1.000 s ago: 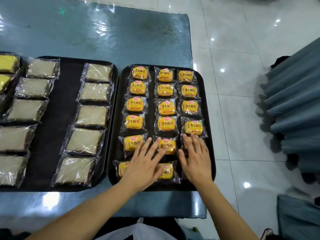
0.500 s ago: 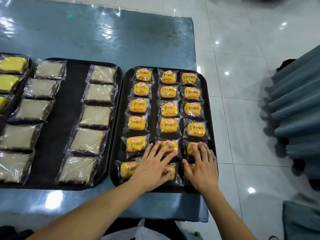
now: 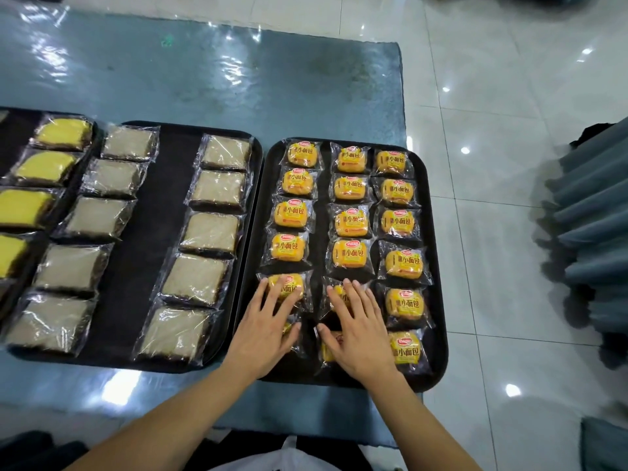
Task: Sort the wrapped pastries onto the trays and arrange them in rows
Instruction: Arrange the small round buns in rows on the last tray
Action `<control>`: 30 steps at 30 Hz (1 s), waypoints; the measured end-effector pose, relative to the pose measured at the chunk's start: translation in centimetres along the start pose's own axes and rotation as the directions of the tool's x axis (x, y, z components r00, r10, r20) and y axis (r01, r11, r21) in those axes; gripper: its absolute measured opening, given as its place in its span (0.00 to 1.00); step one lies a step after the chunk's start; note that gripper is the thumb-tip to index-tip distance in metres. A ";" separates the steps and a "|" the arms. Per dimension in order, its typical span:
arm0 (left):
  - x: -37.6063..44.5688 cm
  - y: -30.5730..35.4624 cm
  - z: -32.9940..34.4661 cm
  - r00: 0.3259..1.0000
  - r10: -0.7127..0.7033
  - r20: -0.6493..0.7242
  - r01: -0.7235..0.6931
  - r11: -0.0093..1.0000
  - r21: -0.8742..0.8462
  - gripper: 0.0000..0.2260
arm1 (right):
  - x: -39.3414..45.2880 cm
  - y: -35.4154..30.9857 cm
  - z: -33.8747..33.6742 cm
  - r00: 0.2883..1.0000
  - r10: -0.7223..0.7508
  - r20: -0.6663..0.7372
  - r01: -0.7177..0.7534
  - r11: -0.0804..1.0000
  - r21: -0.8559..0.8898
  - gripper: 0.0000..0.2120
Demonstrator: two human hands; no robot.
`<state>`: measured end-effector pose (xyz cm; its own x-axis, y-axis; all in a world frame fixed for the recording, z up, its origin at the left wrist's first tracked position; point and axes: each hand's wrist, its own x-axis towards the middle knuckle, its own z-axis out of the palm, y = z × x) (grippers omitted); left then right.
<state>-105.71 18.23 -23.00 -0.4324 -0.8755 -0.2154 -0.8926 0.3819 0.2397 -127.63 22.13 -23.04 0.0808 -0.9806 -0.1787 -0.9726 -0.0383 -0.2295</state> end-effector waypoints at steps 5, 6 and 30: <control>0.1 0.2 0.1 1.000 -0.016 -0.004 0.016 1.000 -0.019 0.30 | 0.0 -0.9 -0.6 0.999 0.017 -0.033 -0.016 1.000 0.022 0.32; 0.1 0.2 0.1 1.000 -0.020 -0.004 0.020 1.000 -0.011 0.30 | 0.4 -0.9 -1.1 0.998 0.021 -0.053 -0.019 0.999 0.040 0.32; 6.4 -0.2 -2.9 0.999 -0.041 0.027 0.041 0.999 0.021 0.27 | 12.8 0.9 -6.0 0.979 0.191 0.078 -0.182 0.977 -0.107 0.31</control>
<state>-107.93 11.70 -21.66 -0.3984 -0.8824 -0.2504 -0.9120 0.3519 0.2108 -128.80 8.39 -19.80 -0.0898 -0.9519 -0.2929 -0.9887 0.1207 -0.0889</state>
